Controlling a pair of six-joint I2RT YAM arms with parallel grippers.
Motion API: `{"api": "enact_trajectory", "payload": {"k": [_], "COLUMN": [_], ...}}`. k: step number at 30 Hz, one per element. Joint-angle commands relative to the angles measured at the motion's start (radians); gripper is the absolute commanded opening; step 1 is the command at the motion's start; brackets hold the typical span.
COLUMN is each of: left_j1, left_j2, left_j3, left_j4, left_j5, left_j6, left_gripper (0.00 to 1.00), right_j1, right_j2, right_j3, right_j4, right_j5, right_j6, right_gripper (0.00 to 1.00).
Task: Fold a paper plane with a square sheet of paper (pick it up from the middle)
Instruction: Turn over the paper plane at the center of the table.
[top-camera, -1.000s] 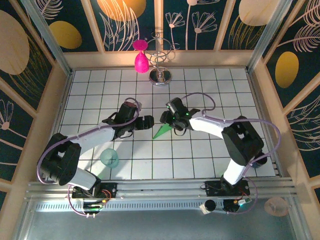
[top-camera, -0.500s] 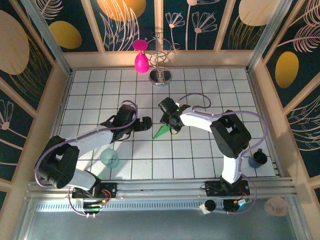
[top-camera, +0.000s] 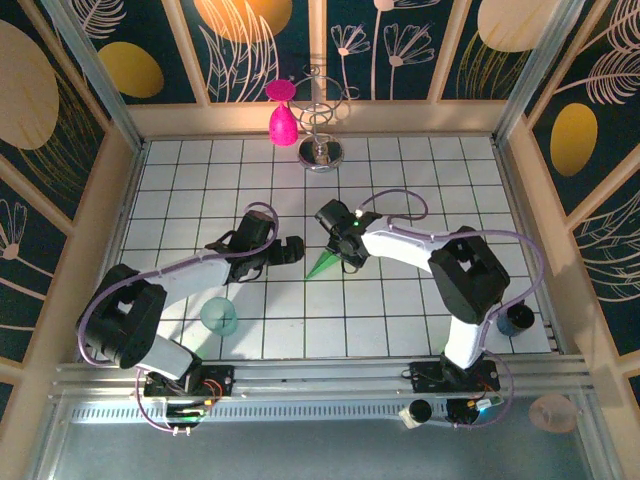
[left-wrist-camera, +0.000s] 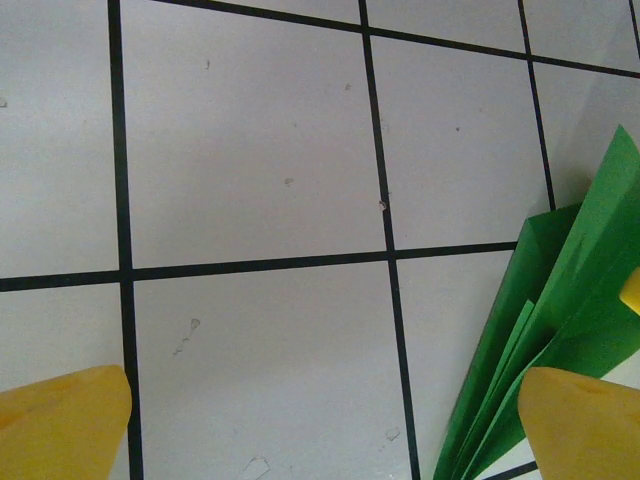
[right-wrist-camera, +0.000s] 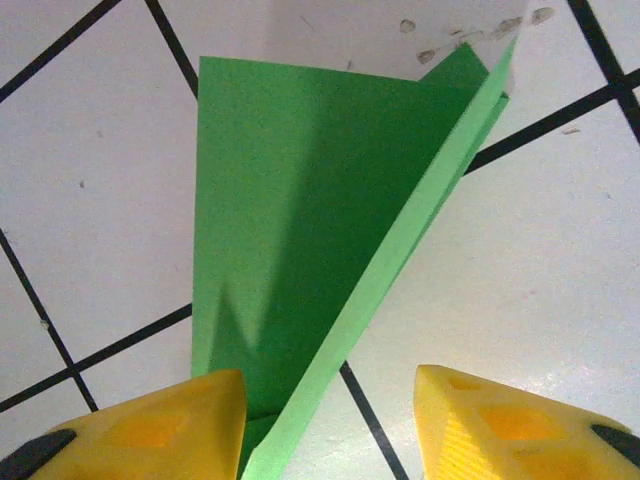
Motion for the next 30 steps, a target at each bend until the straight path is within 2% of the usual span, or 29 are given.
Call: {"api": "enact_trajectory", "payload": {"k": [1, 10, 16, 19, 22, 25, 30], "left_j1": [0.006, 0.006, 0.020, 0.042, 0.078, 0.120, 0.162], "left_j2": [0.016, 0.024, 0.015, 0.002, -0.016, -0.047, -0.130], "left_j3": [0.031, 0.044, 0.046, 0.038, 0.025, -0.003, -0.072], "left_j4": [0.004, 0.005, 0.005, 0.004, 0.002, 0.018, 0.090], "left_j5": [-0.002, -0.001, -0.012, -0.014, 0.011, 0.041, 0.069], "left_j6": [0.010, 0.003, -0.005, -0.013, -0.029, -0.058, -0.111], "left_gripper": [0.99, 0.99, 0.99, 0.99, 0.99, 0.99, 0.99], "right_j1": [0.003, -0.012, -0.016, -0.022, -0.026, -0.033, -0.068], "right_j2": [-0.022, -0.022, -0.059, -0.087, -0.128, -0.175, -0.239], "right_j3": [-0.023, -0.053, -0.050, -0.043, -0.049, -0.076, -0.220], "right_j4": [-0.030, 0.011, 0.023, 0.061, 0.167, 0.312, 0.620], "right_j5": [0.032, -0.003, 0.045, 0.054, 0.017, -0.077, -0.332], "right_j6": [0.026, 0.024, -0.012, -0.086, -0.225, -0.362, -0.479], "right_gripper": [0.45, 0.32, 0.12, 0.02, 0.00, 0.00, 0.00]}}
